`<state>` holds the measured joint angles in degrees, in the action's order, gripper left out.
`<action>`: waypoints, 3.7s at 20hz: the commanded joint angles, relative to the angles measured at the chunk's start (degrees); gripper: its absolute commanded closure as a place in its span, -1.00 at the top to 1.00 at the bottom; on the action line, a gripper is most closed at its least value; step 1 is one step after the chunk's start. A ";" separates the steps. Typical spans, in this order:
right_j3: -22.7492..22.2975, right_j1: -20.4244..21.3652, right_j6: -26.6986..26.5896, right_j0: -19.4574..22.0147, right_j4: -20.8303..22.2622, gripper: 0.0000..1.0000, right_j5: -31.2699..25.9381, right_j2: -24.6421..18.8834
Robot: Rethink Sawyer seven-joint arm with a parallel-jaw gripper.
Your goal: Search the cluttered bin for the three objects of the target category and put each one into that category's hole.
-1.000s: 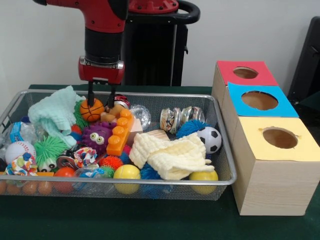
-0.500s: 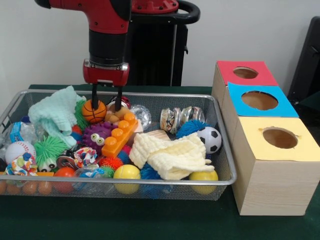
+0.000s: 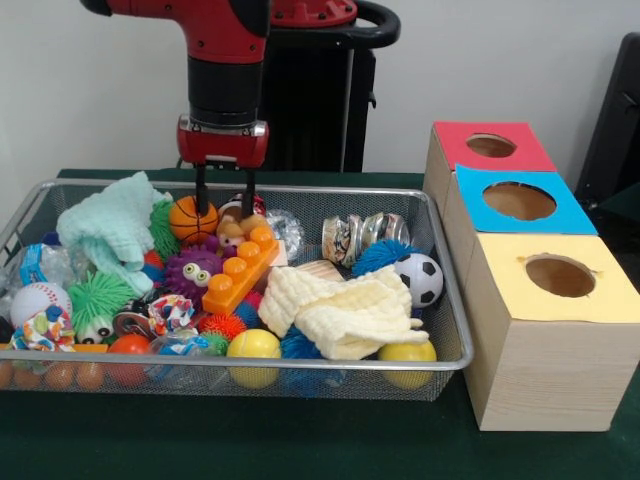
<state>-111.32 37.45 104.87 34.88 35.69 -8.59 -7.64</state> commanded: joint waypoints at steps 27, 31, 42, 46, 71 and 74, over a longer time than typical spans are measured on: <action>1.10 -8.87 10.11 -6.75 -3.63 1.00 13.31 2.21; 1.50 -9.36 9.92 -7.27 -3.91 1.00 13.92 3.17; 0.99 -9.61 9.69 -8.85 -5.02 1.00 16.48 5.88; 0.40 -8.88 10.17 -9.84 -5.93 1.00 17.21 6.49; 3.12 -13.95 10.71 -17.14 -15.33 1.00 26.04 9.47; 3.19 -14.42 10.50 -17.40 -15.81 1.00 26.66 9.81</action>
<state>-112.25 25.66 104.88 18.17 23.68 13.63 3.00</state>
